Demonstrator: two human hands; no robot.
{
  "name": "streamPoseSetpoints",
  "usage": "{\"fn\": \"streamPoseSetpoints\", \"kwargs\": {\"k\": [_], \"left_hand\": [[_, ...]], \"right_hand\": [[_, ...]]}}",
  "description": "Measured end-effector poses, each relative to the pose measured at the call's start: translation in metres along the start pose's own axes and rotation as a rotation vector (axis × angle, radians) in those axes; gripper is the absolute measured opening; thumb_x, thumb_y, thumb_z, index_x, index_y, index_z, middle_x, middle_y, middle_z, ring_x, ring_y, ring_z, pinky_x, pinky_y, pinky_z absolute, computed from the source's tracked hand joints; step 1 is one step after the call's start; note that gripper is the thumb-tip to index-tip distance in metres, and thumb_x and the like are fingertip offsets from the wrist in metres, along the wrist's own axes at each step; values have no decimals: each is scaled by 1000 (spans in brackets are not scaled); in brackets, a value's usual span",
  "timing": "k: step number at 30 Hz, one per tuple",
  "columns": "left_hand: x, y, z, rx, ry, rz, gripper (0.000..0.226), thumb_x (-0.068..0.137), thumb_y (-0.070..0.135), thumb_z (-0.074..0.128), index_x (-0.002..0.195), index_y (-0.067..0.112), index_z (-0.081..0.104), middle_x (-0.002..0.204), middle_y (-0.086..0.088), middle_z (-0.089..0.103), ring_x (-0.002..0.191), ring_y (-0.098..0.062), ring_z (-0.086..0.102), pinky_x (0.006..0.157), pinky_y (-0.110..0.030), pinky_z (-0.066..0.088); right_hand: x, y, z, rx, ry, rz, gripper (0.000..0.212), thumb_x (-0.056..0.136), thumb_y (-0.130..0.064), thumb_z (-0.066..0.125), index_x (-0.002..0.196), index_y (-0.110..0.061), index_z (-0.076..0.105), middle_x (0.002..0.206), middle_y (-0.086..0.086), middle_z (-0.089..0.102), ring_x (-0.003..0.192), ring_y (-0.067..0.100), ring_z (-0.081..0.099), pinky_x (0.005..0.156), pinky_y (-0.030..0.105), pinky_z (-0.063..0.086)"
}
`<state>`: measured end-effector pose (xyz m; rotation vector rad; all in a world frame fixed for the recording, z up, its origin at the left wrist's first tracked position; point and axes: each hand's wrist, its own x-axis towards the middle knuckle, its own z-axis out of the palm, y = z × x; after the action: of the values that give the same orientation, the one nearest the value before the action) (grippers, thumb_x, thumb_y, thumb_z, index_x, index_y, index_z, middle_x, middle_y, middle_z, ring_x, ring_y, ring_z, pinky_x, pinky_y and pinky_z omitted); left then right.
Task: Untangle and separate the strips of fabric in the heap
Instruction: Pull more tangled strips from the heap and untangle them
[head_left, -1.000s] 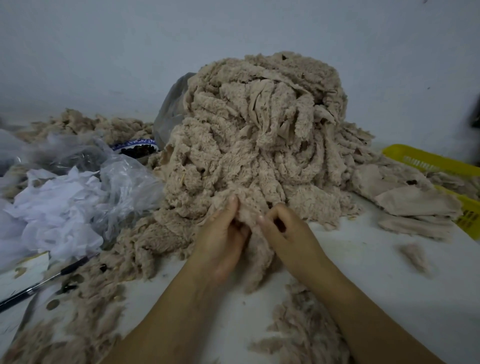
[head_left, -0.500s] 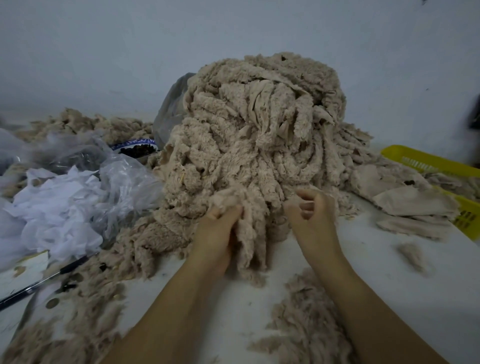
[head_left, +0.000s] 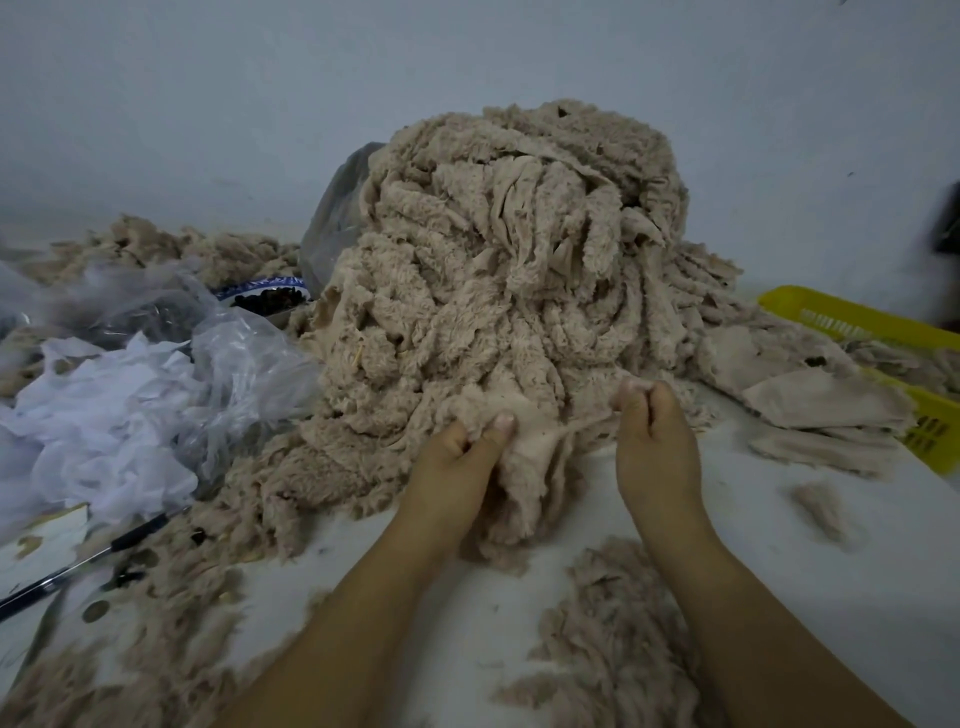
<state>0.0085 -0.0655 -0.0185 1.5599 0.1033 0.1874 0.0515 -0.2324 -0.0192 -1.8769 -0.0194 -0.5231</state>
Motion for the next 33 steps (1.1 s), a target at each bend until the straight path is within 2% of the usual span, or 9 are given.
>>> {"fn": "streamPoseSetpoints", "kwargs": {"k": [6,10,12,15,18,22,27,30,33], "left_hand": [[6,3,-6,-354,240,-51,16,96,28,63,102,21,75,101,-3,77,97,-22,73,86,-41,57],[17,7,-22,-693,464,-107,13,102,22,55,107,18,66,91,2,77,84,-14,74,61,-28,59],[18,11,-23,-739,456,-83,14,102,13,53,102,19,66,86,4,77,81,-10,74,57,-24,57],[11,14,-12,-566,317,-44,32,98,1,51,87,19,74,72,1,76,63,-9,72,51,-23,54],[-1,5,-3,-151,108,42,47,104,9,44,77,29,78,56,2,66,44,-10,58,45,-22,42],[-3,-4,1,262,59,117,36,99,3,45,76,9,71,105,-18,67,83,-21,69,53,-14,51],[-1,-8,0,447,-64,211,27,99,8,47,90,-6,68,92,-23,68,84,-36,65,72,-52,56],[-6,-3,1,434,-122,239,39,95,42,48,88,9,67,81,-15,68,77,-33,66,68,-55,56],[-10,3,2,283,-133,238,42,87,60,50,93,25,72,89,-4,73,84,-17,70,72,-37,61]], "right_hand": [[-1,1,-2,-31,36,39,40,106,-38,34,73,-15,38,65,4,36,50,8,33,47,26,24],[3,2,-9,-8,131,113,43,107,-37,31,90,-5,55,78,15,49,69,25,48,66,46,35],[4,2,-12,59,124,128,49,105,-44,34,69,-11,44,64,7,40,55,16,40,58,37,30],[0,1,-6,30,-71,162,68,97,-62,31,56,-10,44,48,0,45,40,6,43,48,26,35],[-3,0,3,-81,-161,-11,56,103,-43,40,65,-5,57,76,0,55,64,5,54,58,10,39],[-12,-10,4,3,-307,-203,36,98,-51,45,91,-20,60,101,-6,48,90,-1,53,74,6,40],[-26,-18,13,11,-528,-291,39,96,-55,48,82,-20,58,82,-7,53,74,7,51,65,16,39],[-20,-17,12,-42,-422,-304,20,100,-27,52,88,-14,62,88,-4,56,78,8,53,65,18,41],[-19,-16,9,-28,-376,-307,14,98,-20,56,86,-16,62,88,-6,56,80,7,54,66,15,42]]}}
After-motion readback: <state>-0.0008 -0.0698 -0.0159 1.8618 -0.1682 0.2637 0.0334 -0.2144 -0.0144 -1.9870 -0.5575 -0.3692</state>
